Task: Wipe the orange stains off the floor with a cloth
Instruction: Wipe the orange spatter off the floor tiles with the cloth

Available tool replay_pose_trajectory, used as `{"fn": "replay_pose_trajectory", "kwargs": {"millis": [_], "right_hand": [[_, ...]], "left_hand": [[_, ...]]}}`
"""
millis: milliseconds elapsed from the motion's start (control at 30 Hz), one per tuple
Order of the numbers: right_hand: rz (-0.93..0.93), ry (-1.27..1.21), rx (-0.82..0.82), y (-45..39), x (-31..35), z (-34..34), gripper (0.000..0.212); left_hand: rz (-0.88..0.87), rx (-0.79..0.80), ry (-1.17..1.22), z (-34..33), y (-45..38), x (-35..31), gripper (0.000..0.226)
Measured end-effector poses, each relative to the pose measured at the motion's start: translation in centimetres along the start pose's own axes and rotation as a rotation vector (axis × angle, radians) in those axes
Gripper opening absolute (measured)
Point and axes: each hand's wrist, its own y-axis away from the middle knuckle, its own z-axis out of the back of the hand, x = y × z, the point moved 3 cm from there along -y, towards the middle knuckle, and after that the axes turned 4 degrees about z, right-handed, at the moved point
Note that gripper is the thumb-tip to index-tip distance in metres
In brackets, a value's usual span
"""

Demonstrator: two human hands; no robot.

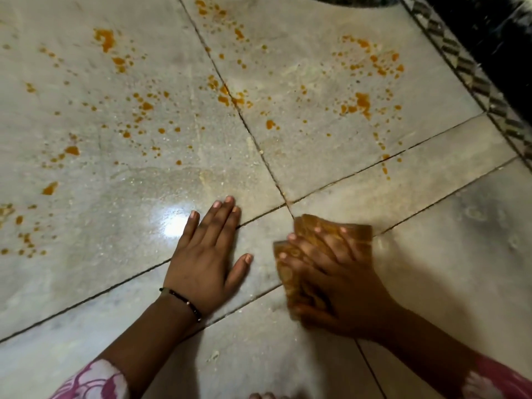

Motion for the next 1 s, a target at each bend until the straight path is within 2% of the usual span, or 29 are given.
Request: {"fn": "replay_pose_trajectory", "kwargs": {"millis": [67, 200, 267, 333, 400, 500, 567, 633, 667, 733, 867, 933, 1000], "right_hand": [[-0.001, 0.029, 0.024, 2.1, -3.0, -0.1, 0.07], [-0.356, 0.018, -0.053, -0.4, -9.4, 1.7, 0.074], [-0.52, 0.015, -0.134, -4.1, -10.4, 2.4, 0.075], [-0.583, 0.009, -0.153, -7.9, -9.3, 2.5, 0.076], [-0.498, -0.015, -0.136, -10.2, -6.2, 2.1, 0.077], [-0.243, -0.011, -0.096, -8.3, -0.6, 1.6, 0.076], [-0.106, 0.008, -0.045, -4.8, 0.2, 1.0, 0.075], [-0.041, 0.02, -0.028, -1.8, -1.8, 0.7, 0.07], [-0.074, 0.03, -0.036, -0.9, -3.5, 0.6, 0.068], [-0.261, 0.02, -0.057, -1.2, -7.0, 1.0, 0.069], [-0.62, -0.03, -0.137, -7.4, -9.5, 2.4, 0.075], [-0.61, -0.048, -0.114, -10.6, -7.9, 2.6, 0.076], [-0.454, -0.048, -0.079, -11.8, -4.7, 2.2, 0.073]], "left_hand": [[0.005, 0.0, 0.003, -0.1, 0.1, 0.1, 0.069], [0.007, -0.001, 0.002, -0.1, 0.3, 0.2, 0.069], [0.006, -0.007, 0.007, -0.2, 0.3, 0.2, 0.069], [0.005, -0.006, 0.01, -0.1, 0.3, 0.1, 0.069], [0.004, -0.012, 0.01, -0.1, 0.2, 0.2, 0.069], [-0.001, -0.015, 0.012, -0.1, 0.2, 0.1, 0.069], [-0.003, -0.012, 0.014, -0.1, 0.1, 0.1, 0.069], [-0.004, -0.008, 0.016, -0.2, 0.1, 0.2, 0.069], [-0.003, -0.006, 0.018, -0.2, 0.1, 0.2, 0.069], [0.003, -0.006, 0.022, -0.3, 0.2, 0.3, 0.069], [0.004, -0.004, 0.012, -0.3, 0.2, 0.3, 0.069], [0.002, -0.002, 0.006, -0.3, 0.2, 0.3, 0.069], [0.003, -0.011, 0.006, -0.4, 0.2, 0.2, 0.069]]}}
